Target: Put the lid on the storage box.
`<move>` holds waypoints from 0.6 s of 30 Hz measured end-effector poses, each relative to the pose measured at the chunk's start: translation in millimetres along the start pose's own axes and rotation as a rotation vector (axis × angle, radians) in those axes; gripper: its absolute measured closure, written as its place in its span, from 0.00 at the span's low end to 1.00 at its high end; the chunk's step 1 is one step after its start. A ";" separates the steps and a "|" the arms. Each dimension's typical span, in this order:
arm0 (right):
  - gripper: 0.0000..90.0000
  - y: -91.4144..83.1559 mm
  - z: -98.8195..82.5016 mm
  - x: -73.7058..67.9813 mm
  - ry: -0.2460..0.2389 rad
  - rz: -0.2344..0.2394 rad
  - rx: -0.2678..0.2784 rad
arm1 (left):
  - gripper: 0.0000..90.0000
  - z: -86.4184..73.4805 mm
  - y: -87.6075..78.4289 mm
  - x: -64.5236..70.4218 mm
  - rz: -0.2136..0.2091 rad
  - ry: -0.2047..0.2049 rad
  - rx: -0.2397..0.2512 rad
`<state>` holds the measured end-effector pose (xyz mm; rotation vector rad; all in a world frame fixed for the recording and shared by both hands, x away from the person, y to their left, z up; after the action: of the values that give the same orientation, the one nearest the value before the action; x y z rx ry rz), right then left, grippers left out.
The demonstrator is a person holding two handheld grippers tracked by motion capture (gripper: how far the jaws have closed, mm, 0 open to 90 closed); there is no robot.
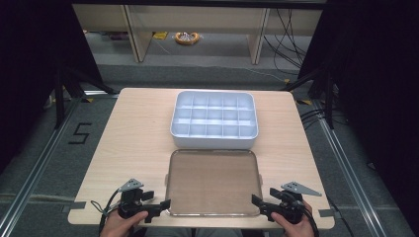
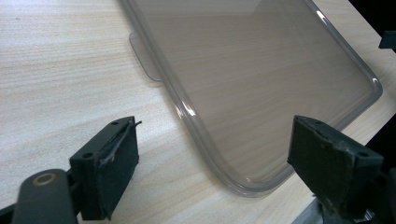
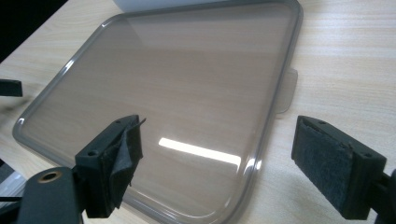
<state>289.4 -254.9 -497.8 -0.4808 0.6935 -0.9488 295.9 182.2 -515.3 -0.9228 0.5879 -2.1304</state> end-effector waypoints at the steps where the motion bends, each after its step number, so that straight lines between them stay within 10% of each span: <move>1: 0.19 0.0 0.0 0.0 0.000 0.000 0.000 | 0.17 0.0 0.0 0.0 0.000 0.000 0.000; 4: 0.19 -1.3 -0.9 -4.8 0.057 -0.014 -0.013 | 0.17 -0.2 0.7 0.5 -0.002 -0.005 -0.001; 5: 0.18 -0.2 -0.1 0.1 -0.006 -0.023 0.004 | 0.17 -0.2 0.9 0.7 -0.004 -0.007 -0.003; 18: 0.19 0.6 -0.7 -0.2 0.013 0.000 0.010 | 0.20 -2.1 3.5 5.3 -0.019 0.002 -0.016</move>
<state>289.1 -254.4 -498.6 -0.4658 0.7003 -0.9557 293.3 176.2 -516.6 -0.9387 0.6001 -2.1470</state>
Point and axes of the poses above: each handheld gripper's, and its own axes: y roughly forward along the jaws, z roughly out of its top, x roughly to its right, the point moved 1 cm from there along y, roughly forward along the jaws, and after that the axes turned 4 degrees about -x, right-handed, at the moved point
